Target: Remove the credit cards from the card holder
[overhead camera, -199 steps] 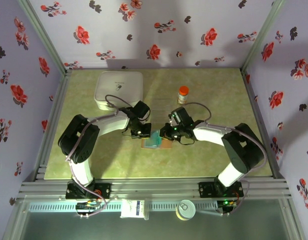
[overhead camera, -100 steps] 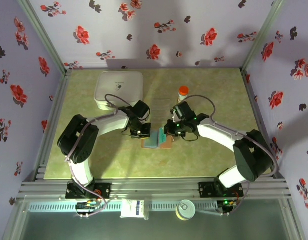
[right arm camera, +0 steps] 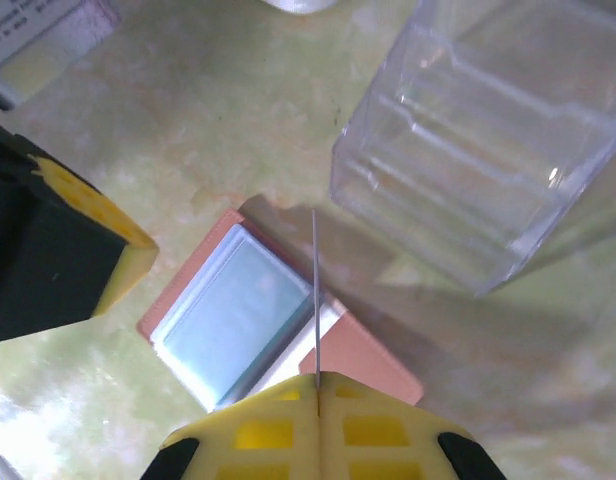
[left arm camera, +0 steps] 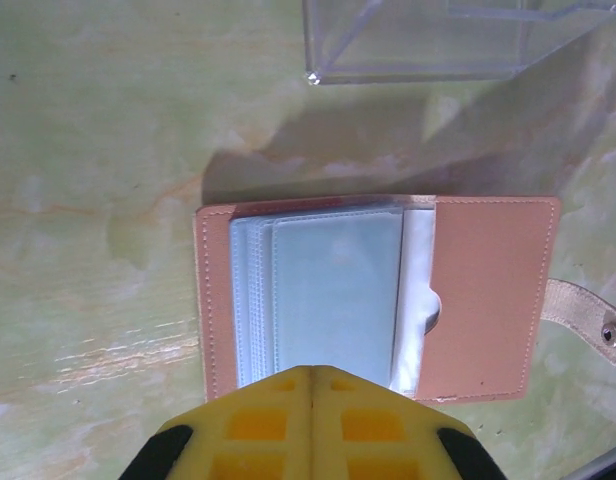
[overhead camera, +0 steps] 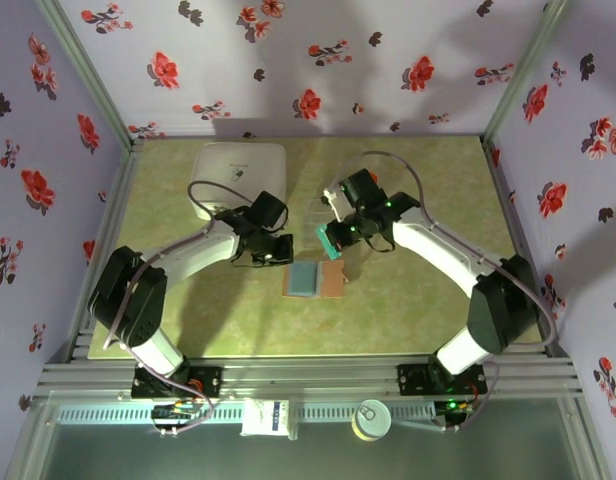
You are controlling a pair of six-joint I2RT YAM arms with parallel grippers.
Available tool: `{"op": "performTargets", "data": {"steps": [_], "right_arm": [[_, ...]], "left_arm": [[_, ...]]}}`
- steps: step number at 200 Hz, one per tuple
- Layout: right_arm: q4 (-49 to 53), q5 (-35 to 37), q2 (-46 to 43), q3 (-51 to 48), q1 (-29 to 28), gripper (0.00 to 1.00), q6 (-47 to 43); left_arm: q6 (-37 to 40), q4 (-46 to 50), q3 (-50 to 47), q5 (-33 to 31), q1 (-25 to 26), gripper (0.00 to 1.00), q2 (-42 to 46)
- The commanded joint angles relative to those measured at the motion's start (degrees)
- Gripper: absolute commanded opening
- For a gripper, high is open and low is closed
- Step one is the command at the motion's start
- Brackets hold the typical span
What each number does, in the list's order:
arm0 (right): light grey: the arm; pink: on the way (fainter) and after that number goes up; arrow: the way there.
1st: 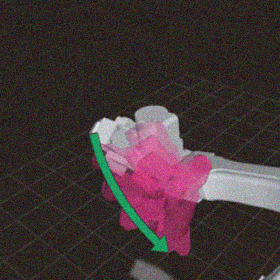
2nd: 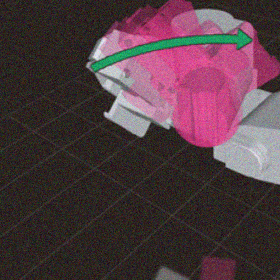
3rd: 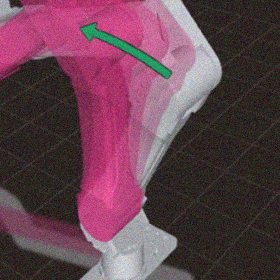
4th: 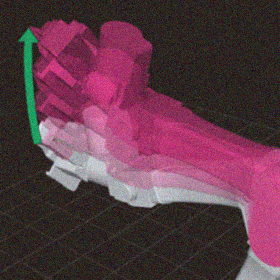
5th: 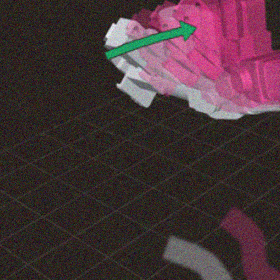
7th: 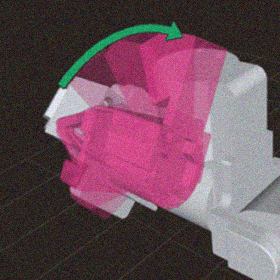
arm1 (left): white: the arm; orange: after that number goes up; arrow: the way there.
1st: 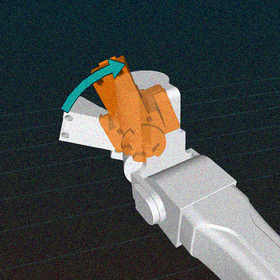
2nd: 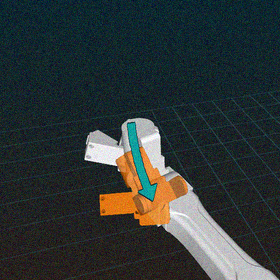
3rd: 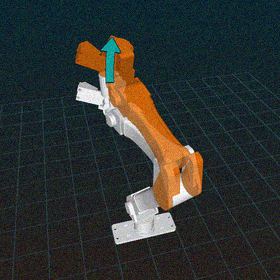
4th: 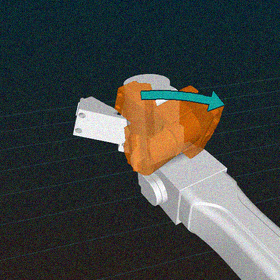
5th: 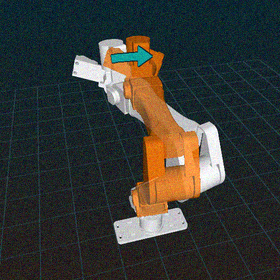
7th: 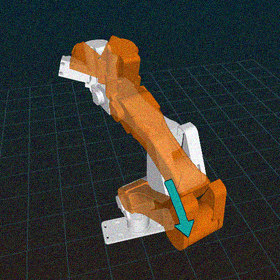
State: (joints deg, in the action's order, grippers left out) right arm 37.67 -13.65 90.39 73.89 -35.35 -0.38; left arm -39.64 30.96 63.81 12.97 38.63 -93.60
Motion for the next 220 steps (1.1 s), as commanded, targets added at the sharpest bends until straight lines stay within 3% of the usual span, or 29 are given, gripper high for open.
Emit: {"op": "performTargets", "data": {"steps": [1, 41, 71, 173, 220], "right_arm": [[7.8, 2.2, 4.2, 6.5, 0.5, 0.0, -20.0], [17.3, 3.1, 13.1, 18.6, 0.5, 0.0, -36.8], [23.9, 2.8, 19.3, 26.3, 0.5, 0.0, -43.2], [43.5, 2.3, 40.9, 57.8, 2.1, 0.0, -53.3], [45.9, -0.4, 46.0, 63.9, 3.5, 0.0, -54.9]], "left_arm": [[1.6, 1.6, -2.0, -1.3, -0.9, 0.0, 2.2], [2.2, 2.1, -4.3, -1.2, -2.9, 0.0, 3.5], [2.8, 2.0, -5.4, -1.0, -3.8, 0.0, 3.7], [5.4, 2.4, -4.3, 0.0, -5.5, 0.03, 0.0], [6.3, 2.3, -4.1, 0.6, -6.6, 0.02, -1.6]]}}
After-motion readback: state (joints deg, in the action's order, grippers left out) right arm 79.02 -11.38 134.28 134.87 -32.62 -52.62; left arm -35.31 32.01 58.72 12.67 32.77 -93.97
